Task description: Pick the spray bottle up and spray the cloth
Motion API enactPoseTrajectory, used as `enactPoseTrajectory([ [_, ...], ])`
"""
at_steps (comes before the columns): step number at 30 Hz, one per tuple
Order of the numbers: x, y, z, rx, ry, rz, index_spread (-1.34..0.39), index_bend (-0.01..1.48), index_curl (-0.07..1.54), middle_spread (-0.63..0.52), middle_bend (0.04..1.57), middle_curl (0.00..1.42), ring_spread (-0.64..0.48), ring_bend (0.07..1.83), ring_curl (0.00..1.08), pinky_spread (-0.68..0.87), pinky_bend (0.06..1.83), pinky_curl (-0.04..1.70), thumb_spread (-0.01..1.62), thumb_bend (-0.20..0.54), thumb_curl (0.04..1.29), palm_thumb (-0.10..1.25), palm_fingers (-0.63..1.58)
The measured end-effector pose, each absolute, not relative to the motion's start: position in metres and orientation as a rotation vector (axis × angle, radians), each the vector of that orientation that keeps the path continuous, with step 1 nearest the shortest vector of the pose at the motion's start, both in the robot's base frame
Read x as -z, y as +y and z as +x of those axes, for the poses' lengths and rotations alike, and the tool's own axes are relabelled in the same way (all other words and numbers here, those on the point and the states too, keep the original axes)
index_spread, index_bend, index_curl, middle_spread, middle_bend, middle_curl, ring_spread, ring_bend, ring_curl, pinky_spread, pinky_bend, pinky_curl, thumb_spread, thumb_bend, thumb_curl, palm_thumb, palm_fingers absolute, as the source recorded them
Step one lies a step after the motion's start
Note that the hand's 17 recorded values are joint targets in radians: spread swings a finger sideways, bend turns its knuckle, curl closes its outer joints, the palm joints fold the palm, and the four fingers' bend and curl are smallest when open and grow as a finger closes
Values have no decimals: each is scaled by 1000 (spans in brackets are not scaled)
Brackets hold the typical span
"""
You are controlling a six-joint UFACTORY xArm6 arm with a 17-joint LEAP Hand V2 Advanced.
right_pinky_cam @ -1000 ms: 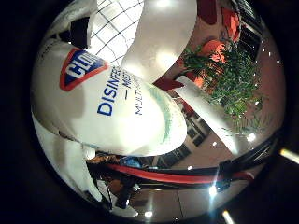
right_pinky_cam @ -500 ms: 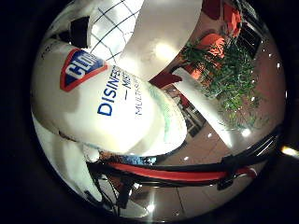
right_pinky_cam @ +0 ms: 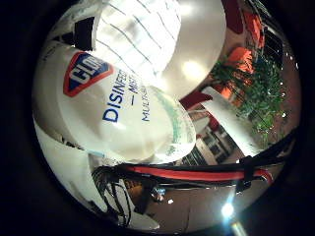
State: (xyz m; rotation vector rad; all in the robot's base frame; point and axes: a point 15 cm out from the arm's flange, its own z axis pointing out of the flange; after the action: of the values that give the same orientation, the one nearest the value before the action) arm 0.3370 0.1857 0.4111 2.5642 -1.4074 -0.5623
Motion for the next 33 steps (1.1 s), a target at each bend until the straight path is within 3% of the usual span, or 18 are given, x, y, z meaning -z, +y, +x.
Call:
enactPoseTrajectory([
  [4, -448, 230, 315, 696, -1358, 2766, -238, 1063, 801, -88, 1397, 636, -168, 1474, 635, -178, 1031, 1365, 833, -16, 857, 1045, 1164],
  [8, -489, 277, 289, 971, -1262, 2950, -241, 1063, 807, -87, 1396, 636, -167, 1474, 633, -179, 1030, 1366, 830, -16, 855, 1046, 1165],
  [11, -510, 302, 292, 1115, -1235, 3089, -243, 1062, 811, -79, 1397, 636, -167, 1474, 633, -179, 1030, 1366, 828, -16, 854, 1046, 1165],
  [18, -476, 338, 302, 1483, -1265, 3201, -236, 1062, 817, -75, 1392, 635, -167, 1474, 632, -180, 1029, 1366, 825, -17, 854, 1039, 1166],
  [25, -417, 354, 319, 1695, -1284, 3352, -231, 1068, 817, -75, 1388, 631, -167, 1476, 630, -180, 1025, 1367, 806, -19, 860, 1022, 1171],
  [33, -344, 355, 327, 1714, -1339, 3482, -226, 1084, 810, -75, 1383, 630, -162, 1483, 620, -181, 1018, 1369, 782, -18, 867, 1012, 1180],
])
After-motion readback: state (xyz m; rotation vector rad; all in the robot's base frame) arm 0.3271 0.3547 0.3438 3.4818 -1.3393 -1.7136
